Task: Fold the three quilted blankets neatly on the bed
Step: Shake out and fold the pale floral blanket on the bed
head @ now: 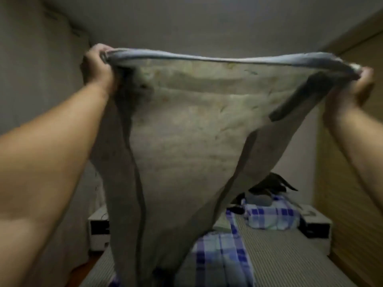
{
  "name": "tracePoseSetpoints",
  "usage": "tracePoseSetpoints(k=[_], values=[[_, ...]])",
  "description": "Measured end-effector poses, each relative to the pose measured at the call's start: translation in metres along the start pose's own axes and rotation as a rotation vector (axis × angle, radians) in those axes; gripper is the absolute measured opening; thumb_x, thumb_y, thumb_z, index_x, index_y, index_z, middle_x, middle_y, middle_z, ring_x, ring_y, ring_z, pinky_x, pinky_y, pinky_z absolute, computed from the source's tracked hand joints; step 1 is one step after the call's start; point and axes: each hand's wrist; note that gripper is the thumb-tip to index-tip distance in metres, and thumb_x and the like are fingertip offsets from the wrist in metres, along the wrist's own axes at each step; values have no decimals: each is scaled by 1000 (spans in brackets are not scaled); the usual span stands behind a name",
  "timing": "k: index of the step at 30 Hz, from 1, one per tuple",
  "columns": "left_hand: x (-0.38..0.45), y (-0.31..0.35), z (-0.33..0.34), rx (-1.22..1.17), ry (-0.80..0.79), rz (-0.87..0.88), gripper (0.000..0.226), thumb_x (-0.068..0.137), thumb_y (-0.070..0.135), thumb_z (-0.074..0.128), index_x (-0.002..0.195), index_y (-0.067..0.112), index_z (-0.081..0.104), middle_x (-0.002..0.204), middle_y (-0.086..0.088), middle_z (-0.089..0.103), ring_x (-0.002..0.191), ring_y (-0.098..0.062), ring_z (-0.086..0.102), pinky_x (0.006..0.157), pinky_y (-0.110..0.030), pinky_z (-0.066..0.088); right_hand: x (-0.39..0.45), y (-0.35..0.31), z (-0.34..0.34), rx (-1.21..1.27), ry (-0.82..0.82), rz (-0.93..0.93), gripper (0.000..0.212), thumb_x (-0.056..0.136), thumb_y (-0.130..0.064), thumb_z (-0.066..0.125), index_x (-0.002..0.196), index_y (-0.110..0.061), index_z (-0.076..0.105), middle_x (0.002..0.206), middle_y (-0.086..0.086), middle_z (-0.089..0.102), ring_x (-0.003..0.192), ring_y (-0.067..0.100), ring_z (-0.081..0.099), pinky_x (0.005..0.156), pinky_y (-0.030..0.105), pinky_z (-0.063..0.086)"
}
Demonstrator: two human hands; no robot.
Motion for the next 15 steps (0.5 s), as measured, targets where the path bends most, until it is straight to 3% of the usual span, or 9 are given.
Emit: tracePoseSetpoints(k=[1,2,4,6,9,11,13,15], values=[[5,20,-5,-10,-41,48,11,84,24,60,92,22,68,99,-3,67,94,-12,58,70,-19,39,1,-31,-2,64,-87,-29,26,88,-38,49,92,-12,53,79,4,54,72,20,52,63,31,48],[10,36,-7,18,-101,70,6,83,23,63,88,22,66,97,-2,65,91,-10,55,68,-20,39,13,-49,-8,0,-70,-104,27,85,-36,51,94,-11,51,80,7,51,74,21,48,63,32,44],[-9,49,-15,141,-187,107,14,86,16,61,97,16,69,101,-10,69,95,-15,58,73,-24,38,19,-85,-15,-48,-22,-41,19,75,-29,58,88,-14,56,81,5,53,74,18,49,64,30,42],[-55,28,-28,302,-207,61,18,89,13,57,102,15,68,105,-16,69,100,-27,64,78,-30,42,-21,-105,-41,-96,35,46,15,76,-28,53,84,-20,62,86,-2,58,78,12,53,66,23,43],[-141,7,-72,599,-256,-36,14,90,23,54,99,19,64,107,-24,66,97,-43,64,80,-42,50,-83,-122,-114,-598,61,-91,38,90,-14,34,111,-20,65,106,-2,60,93,8,50,73,15,35],[-203,-9,-111,814,-319,-9,12,92,22,53,100,20,62,107,-28,65,95,-47,64,79,-46,51,-111,-126,-183,-743,58,-118,36,95,-21,30,113,-26,61,109,3,65,93,18,57,73,22,40],[-273,-32,-154,1022,-492,95,13,89,20,57,101,20,61,111,-22,66,95,-43,66,76,-40,50,-128,-122,-265,-1123,-90,-186,27,99,-33,29,111,-28,53,106,15,66,88,33,61,71,35,49],[-339,-54,-190,1101,-701,113,23,85,20,63,107,24,64,124,-13,64,104,-36,64,77,-37,49,-150,-124,-341,-1603,-472,-252,13,99,-27,37,105,-23,47,94,21,64,74,36,60,67,41,52]])
Point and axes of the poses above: each hand's wrist, its own x-axis towards the middle knuckle, its own z-axis out of the palm, y = z × x
